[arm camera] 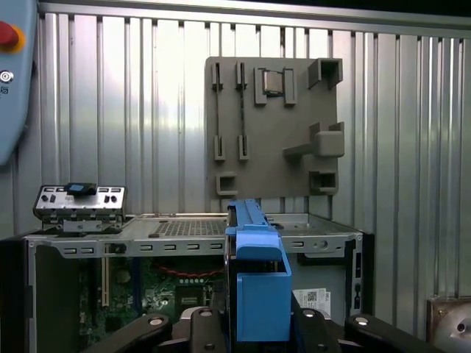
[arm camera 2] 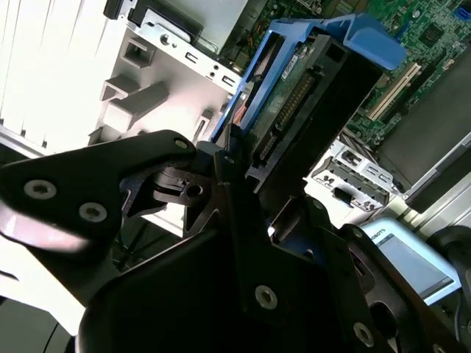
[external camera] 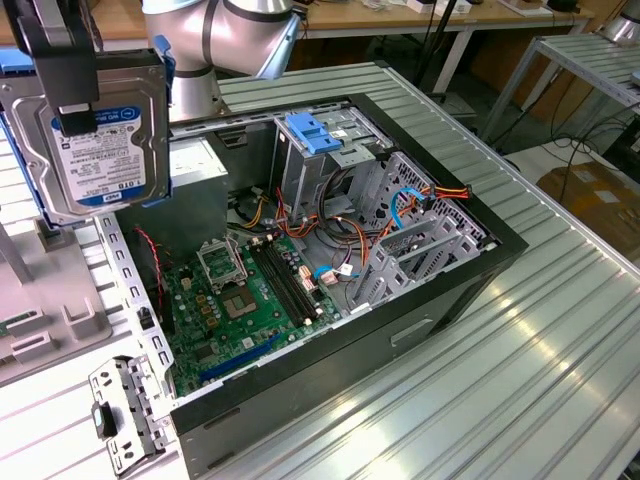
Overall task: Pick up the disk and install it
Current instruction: 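Pick up the disk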
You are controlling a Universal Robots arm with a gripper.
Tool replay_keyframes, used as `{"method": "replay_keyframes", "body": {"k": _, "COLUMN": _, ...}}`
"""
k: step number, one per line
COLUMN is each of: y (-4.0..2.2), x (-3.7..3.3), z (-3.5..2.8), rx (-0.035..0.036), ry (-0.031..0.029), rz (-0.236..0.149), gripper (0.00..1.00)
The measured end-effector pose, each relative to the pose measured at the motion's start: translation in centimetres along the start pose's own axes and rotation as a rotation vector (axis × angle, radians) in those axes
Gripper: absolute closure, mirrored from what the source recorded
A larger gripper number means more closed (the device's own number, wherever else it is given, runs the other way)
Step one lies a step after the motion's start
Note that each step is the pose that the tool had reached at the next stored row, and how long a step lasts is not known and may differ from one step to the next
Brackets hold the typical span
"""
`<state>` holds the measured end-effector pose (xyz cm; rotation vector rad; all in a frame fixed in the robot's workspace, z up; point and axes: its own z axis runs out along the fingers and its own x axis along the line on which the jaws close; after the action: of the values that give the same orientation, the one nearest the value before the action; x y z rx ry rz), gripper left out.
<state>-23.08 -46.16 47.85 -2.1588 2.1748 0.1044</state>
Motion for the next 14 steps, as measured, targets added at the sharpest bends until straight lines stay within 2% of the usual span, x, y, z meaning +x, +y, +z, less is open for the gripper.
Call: {"method": "replay_keyframes", "body": {"k": 14, "y": -0.42, "x": 1.43, "z": -0.06, "rx": -0.0001, "ry": 0.0002, "rz": 0.0, "gripper": 0.64}}
